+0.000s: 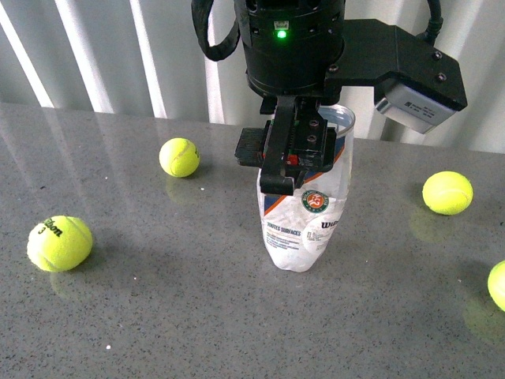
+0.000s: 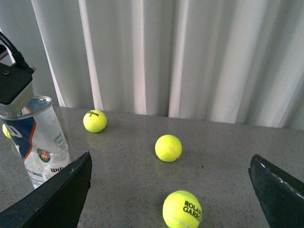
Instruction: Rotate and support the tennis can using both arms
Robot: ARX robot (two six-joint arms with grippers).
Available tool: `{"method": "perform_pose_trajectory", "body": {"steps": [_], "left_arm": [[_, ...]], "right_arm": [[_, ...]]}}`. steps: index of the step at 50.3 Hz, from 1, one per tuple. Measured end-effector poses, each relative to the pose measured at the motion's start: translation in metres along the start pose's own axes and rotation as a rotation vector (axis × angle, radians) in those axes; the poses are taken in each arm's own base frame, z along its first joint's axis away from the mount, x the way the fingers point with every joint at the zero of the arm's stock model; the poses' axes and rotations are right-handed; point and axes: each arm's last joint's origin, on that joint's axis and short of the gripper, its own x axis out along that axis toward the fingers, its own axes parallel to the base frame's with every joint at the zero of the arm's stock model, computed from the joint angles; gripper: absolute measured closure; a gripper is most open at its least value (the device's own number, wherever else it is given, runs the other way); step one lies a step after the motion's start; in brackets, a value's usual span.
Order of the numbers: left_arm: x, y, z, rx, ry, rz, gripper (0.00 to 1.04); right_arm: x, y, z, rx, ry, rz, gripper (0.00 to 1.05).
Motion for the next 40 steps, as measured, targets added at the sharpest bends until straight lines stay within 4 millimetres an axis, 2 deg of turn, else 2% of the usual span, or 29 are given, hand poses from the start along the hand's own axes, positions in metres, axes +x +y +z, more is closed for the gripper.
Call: {"method": "perform_pose_trajectory", "body": {"steps": [8,13,25,29,33,37,40], "left_arm": [[-0.006,0.004,0.002,-0.014,-0.008,0.011,0.27],[-0.011,0.007,0.003,-0.024,-0.013,0.018,0.06],[-0.024,0.010,0.004,-0.068,-0.063,0.009,0.07],[-0.046,0.013,0.000,-0.111,-0.144,0.019,0.07],[-0.088,0.018,-0.011,-0.176,-0.276,0.109,0.07],[-0.144,0.014,-0.041,-0.281,-0.428,0.277,0.07],[-0.173,0.004,-0.068,-0.385,-0.502,0.386,0.07]], "right_arm": [[0.000,0.000,0.000,0.000,0.000,0.000,0.07],[0.000,0.000,0.000,0.000,0.000,0.000,0.07],[0.000,0.000,0.000,0.000,0.000,0.000,0.07],[0.000,0.000,0.000,0.000,0.000,0.000,0.07],[0.000,0.000,0.000,0.000,0.000,0.000,0.07],[0.000,0.000,0.000,0.000,0.000,0.000,0.07],[0.000,0.000,0.000,0.000,0.000,0.000,0.07]]}}
